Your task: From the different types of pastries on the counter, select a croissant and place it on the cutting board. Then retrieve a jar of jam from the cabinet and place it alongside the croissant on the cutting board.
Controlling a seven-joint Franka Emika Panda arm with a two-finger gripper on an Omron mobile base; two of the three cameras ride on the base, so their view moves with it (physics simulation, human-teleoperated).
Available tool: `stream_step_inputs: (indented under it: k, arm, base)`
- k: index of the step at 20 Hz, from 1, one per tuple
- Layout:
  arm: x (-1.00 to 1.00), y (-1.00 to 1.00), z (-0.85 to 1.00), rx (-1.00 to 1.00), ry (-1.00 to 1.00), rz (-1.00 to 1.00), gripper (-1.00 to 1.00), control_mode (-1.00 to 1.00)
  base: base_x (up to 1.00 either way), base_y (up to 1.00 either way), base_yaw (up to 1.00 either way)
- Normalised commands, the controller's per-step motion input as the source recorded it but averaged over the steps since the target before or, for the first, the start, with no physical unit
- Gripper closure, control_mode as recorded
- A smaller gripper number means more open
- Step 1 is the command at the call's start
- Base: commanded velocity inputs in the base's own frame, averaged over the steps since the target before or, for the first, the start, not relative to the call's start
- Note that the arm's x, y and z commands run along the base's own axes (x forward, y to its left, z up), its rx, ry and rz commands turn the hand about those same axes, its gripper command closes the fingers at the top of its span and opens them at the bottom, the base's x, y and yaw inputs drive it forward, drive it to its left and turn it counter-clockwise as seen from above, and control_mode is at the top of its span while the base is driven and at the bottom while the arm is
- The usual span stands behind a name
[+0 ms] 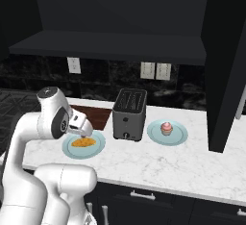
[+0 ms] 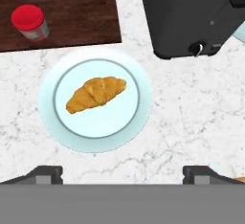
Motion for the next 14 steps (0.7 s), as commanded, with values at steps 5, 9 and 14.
stream_step_inputs:
  k: [5,9,14]
  arm:
    - [0.11,0.0,-0.4,0.02,-0.03,-0.02,-1.0,-1.0]
    - [0.18,0.0,-0.41,0.06,-0.03,-0.13,-1.0,-1.0]
    - [0.06,0.0,-0.1,0.17,0.01,-0.48,-1.0,-1.0]
  base:
    - [0.0,0.0,0.0]
    - [0.0,0.0,0.0]
    - [0.0,0.0,0.0]
